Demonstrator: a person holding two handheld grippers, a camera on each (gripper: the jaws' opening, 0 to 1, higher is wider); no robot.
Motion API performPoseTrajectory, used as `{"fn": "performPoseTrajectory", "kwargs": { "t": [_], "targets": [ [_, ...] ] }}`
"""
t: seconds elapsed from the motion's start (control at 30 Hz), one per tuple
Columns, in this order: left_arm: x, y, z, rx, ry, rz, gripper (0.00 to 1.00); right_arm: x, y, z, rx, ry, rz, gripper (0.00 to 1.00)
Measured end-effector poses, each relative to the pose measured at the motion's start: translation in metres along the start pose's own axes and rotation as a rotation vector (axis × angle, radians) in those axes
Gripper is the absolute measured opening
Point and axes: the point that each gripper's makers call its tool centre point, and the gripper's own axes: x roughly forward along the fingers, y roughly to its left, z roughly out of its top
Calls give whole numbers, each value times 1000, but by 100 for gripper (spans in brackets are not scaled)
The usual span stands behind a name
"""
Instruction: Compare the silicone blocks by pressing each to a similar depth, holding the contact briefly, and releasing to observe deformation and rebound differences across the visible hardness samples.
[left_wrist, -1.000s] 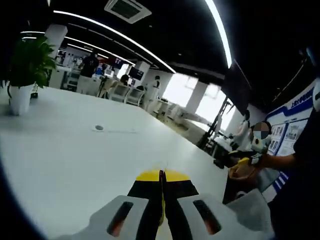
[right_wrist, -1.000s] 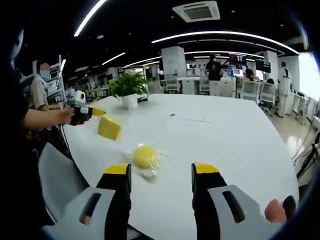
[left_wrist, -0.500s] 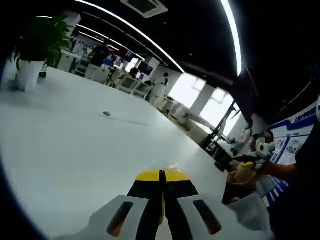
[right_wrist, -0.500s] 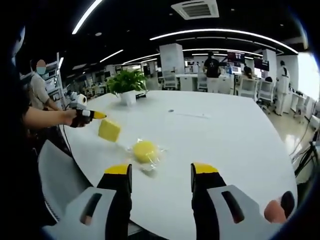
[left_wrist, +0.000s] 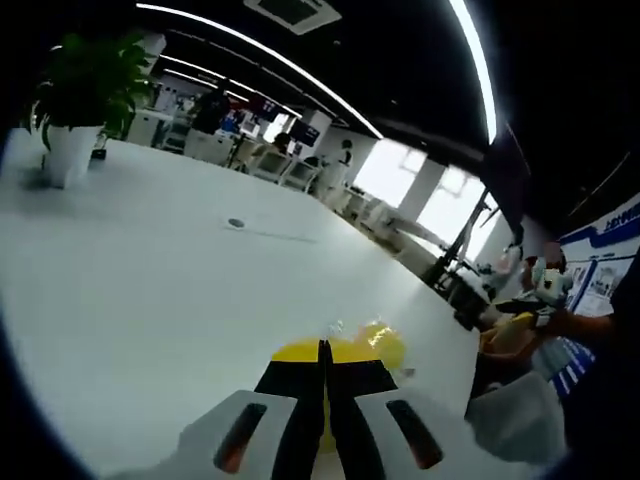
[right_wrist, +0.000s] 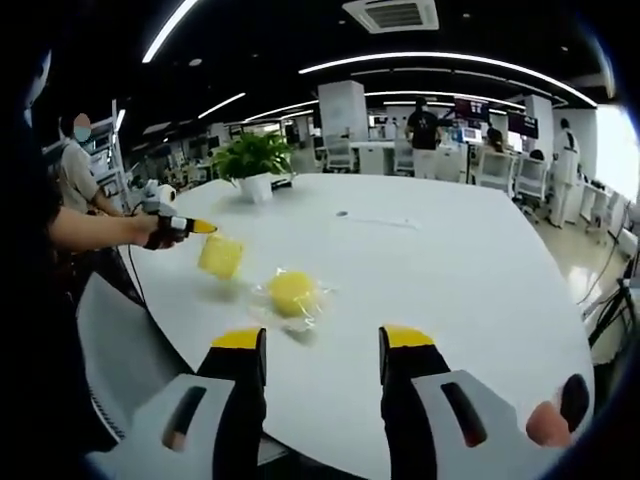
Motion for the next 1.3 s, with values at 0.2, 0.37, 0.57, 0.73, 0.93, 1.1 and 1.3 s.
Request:
{"fn": "performPoseTrajectory", "kwargs": {
  "t": [0.2,0.37,0.57,0.73,0.93,1.1,1.3],
  "targets": [
    [8,24,-3,-15,22,43,0,-2,5,-6,-3,18,2,40],
    [16,39,-8,37,91,63,0,-4,5,-11,-5,40,0,39],
    [25,43,-12,33,121,45,0,-4,5,-12,0,44,-7,38],
    [36,45,-24,74,176,37,0,-3,8,-14,-11,58,-5,38],
    [42,54,-32,79,201,40,0,-3,11,-17,-11,73,-6,38],
    [42,54,-31,76,198,30,0,-4,13,-21,-16,87,-7,38],
    [41,54,-31,58,198,38,0,-2,13,-21,-20,91,-4,38]
  ]
}}
